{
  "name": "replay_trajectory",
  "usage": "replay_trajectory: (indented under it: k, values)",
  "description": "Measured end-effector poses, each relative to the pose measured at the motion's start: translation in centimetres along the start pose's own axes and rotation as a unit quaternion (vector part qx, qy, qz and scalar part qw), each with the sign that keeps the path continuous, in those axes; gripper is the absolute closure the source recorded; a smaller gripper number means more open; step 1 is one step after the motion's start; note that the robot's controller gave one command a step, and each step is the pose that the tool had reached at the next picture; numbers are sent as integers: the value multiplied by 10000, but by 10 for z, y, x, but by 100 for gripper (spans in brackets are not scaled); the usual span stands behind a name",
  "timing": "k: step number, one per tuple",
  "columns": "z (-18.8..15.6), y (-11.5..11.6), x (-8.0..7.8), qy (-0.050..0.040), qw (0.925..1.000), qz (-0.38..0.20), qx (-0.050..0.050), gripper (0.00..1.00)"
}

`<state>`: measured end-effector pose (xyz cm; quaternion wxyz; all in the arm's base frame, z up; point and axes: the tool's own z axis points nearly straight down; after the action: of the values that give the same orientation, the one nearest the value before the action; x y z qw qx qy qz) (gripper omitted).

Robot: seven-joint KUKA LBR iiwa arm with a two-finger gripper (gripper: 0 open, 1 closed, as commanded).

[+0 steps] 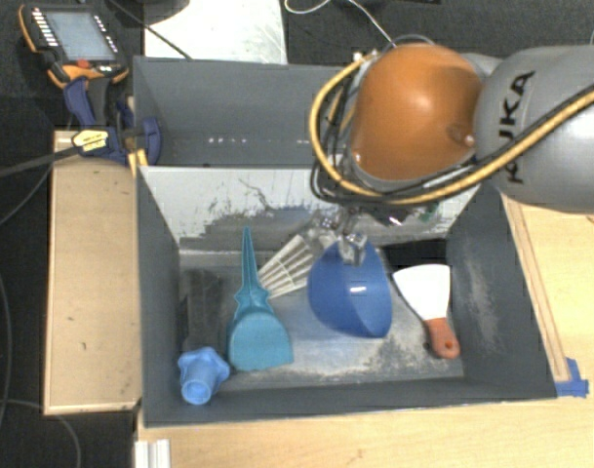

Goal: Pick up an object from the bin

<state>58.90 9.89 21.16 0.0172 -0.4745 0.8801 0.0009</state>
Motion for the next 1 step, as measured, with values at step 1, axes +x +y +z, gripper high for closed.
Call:
replay_trajectory:
  k: [1]
  values:
    - [70, -2, 6, 6, 9872, -1596, -20, 100]
